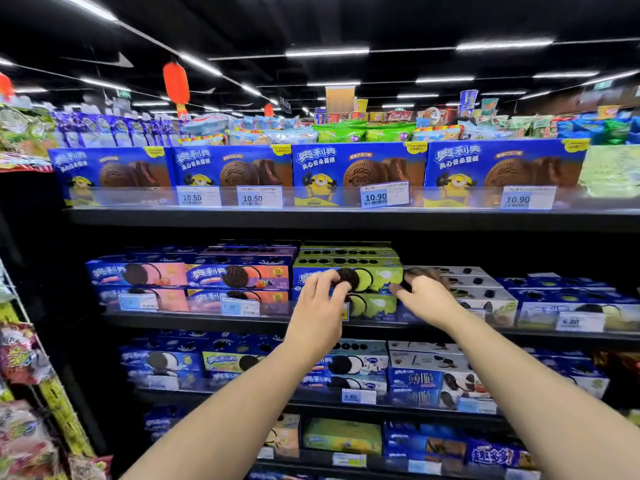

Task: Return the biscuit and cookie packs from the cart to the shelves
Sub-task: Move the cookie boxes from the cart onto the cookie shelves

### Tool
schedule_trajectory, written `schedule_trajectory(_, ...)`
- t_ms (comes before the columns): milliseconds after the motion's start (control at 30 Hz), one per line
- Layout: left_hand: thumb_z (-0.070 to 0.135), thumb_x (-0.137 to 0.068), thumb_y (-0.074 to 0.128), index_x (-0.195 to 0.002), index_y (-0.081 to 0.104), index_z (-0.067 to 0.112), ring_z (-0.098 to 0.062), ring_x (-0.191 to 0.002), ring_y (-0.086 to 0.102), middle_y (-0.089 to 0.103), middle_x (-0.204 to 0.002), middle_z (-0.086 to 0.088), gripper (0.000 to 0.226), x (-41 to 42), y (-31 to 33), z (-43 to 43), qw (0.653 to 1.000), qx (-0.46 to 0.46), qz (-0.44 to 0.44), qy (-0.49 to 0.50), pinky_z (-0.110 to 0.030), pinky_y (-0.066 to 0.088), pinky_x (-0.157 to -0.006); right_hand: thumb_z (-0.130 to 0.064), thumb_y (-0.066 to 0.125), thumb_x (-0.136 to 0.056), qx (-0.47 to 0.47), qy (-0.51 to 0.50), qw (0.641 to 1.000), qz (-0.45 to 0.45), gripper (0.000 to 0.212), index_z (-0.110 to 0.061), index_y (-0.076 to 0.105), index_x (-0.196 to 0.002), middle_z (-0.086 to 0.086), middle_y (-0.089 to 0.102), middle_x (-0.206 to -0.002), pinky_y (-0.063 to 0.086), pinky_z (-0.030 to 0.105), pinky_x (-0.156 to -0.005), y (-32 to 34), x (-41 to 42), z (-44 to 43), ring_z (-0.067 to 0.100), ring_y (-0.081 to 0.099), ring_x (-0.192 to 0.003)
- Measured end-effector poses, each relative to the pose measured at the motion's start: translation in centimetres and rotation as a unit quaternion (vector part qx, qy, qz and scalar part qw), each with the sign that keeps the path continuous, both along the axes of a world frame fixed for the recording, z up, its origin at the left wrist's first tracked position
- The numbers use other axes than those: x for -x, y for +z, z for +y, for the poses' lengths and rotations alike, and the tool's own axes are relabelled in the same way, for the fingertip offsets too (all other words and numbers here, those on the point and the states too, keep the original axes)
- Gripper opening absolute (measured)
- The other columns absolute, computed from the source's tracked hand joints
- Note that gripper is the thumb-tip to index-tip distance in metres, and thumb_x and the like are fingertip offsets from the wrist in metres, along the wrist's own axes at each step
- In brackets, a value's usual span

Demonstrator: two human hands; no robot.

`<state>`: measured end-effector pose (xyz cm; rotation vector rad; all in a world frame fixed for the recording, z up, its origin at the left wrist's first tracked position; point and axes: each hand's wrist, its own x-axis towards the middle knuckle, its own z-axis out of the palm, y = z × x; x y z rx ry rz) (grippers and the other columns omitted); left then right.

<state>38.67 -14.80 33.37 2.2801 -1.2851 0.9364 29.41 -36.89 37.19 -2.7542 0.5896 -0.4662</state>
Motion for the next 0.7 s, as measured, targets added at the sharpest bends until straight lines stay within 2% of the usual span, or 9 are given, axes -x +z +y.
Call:
schedule_trajectory(67,0.012,-0.092,0.057,-0.130,0.055,0.011,-0.030,-0.118,0.047,0.050,-0.130,-0.010,0.038,-0.1,-0.2,0.2,0.999,-0.017,0.029,0.024,-0.040,0.043,-0.103,-0.048,0.041,-0.104,0.053,-0.008,0.999,0.005,0.045,-0.014,0.064,-0.122,0.008,0.061,-0.128,0.037,0.042,-0.106,-0.3,0.0,0.2,0.032,0.051,-0.124)
schedule_trajectory(167,0.020,-0.096,0.049,-0.131,0.053,0.011,-0.026,-0.113,0.046,0.051,-0.127,-0.008,0.036,-0.6,0.4,0.5,0.997,-0.028,0.042,0.061,-0.036,0.041,-0.099,-0.047,0.039,-0.105,0.103,-0.022,0.994,0.007,0.044,-0.013,0.064,-0.117,0.006,0.057,-0.133,0.032,0.043,-0.109,-0.4,-0.1,0.8,0.031,0.044,-0.129)
schedule_trajectory(367,0.024,-0.097,0.047,-0.128,0.052,0.011,-0.026,-0.112,0.045,0.050,-0.126,-0.009,0.034,-0.6,0.5,1.1,0.996,-0.033,0.063,0.061,-0.037,0.044,-0.098,-0.044,0.037,-0.105,0.094,-0.058,0.994,-0.001,0.043,-0.015,0.062,-0.125,0.007,0.053,-0.142,0.024,0.047,-0.115,-0.4,0.5,2.3,0.032,0.036,-0.137)
schedule_trajectory(433,0.023,-0.097,0.047,-0.129,0.052,0.010,-0.028,-0.112,0.045,0.050,-0.126,-0.010,0.034,-0.5,0.5,1.3,0.995,-0.035,0.070,0.058,-0.038,0.043,-0.098,-0.044,0.038,-0.105,0.102,-0.064,0.993,-0.007,0.044,-0.016,0.062,-0.128,0.007,0.054,-0.143,0.027,0.046,-0.113,-0.4,1.0,2.8,0.033,0.038,-0.137)
schedule_trajectory(567,0.024,-0.098,0.047,-0.134,0.053,0.010,-0.029,-0.115,0.047,0.051,-0.130,-0.011,0.039,0.0,0.1,2.0,0.996,-0.037,0.074,0.042,-0.038,0.043,-0.097,-0.044,0.040,-0.105,0.130,-0.087,0.986,-0.048,0.045,-0.016,0.063,-0.131,0.010,0.062,-0.130,0.037,0.042,-0.100,-0.5,2.5,4.1,0.034,0.048,-0.122)
schedule_trajectory(700,0.025,-0.099,0.045,-0.130,0.055,0.012,-0.027,-0.112,0.048,0.054,-0.125,-0.007,0.036,1.0,-0.9,3.4,0.995,-0.054,0.078,0.029,-0.037,0.045,-0.093,-0.041,0.042,-0.105,0.126,-0.081,0.987,-0.054,0.044,-0.017,0.058,-0.138,0.007,0.058,-0.131,0.035,0.043,-0.101,-1.9,4.2,6.0,0.031,0.045,-0.124)
